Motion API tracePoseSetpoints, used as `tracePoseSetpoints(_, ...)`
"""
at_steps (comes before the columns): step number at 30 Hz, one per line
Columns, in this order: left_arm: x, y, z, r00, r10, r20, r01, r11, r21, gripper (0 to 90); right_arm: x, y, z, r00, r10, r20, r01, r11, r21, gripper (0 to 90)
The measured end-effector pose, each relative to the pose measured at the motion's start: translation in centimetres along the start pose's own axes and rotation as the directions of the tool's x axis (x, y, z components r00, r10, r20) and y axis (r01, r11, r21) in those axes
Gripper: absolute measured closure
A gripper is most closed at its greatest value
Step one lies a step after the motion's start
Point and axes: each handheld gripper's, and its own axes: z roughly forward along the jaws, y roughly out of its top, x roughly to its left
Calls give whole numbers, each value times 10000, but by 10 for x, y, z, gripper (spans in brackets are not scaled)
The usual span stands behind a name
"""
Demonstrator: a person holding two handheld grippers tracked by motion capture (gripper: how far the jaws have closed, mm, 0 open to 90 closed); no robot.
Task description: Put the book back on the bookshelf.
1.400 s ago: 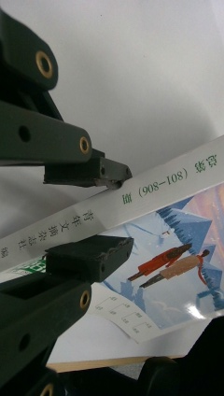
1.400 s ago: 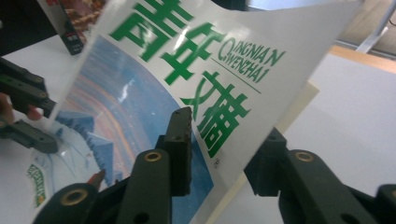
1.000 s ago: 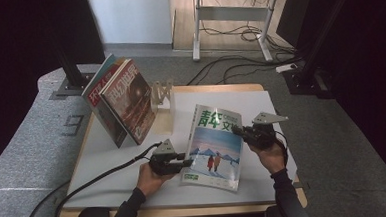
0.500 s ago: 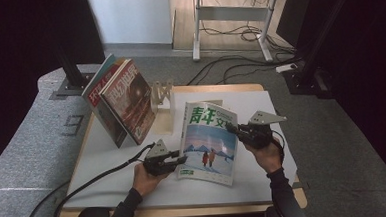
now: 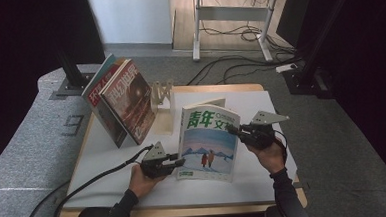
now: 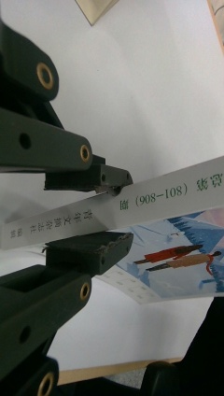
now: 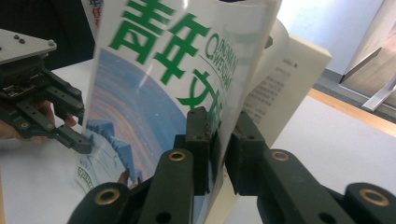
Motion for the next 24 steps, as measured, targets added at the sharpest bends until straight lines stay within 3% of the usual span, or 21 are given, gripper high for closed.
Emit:
tracePoseSetpoints(7,-3,-2,-5,9997,140,220,-141,9999,28,720,-3,-4,-1,9998,9,198,-11,9999,106,694)
tracePoseSetpoints(14,-7,-5,-9,9988,300,380,-300,9995,-2,739,-11,-11,-5,9996,209,202,-211,9997,96,506)
tracePoseSetpoints(15,-7,-5,-10,9987,333,392,-334,9994,13,741,-14,-13,-4,9994,325,137,-327,9993,152,434)
tracePoseSetpoints(16,-8,-5,-10,9986,344,405,-346,9994,22,741,-14,-13,-4,9994,325,137,-327,9993,152,434)
tracePoseSetpoints(20,-8,-5,-12,9981,431,447,-434,9990,50,744,-18,-16,4,9972,637,-397,-628,9978,216,297)
tracePoseSetpoints(24,-10,-6,-13,9972,559,490,-563,9984,77,745,-18,-16,9,9956,609,-705,-589,9978,298,263)
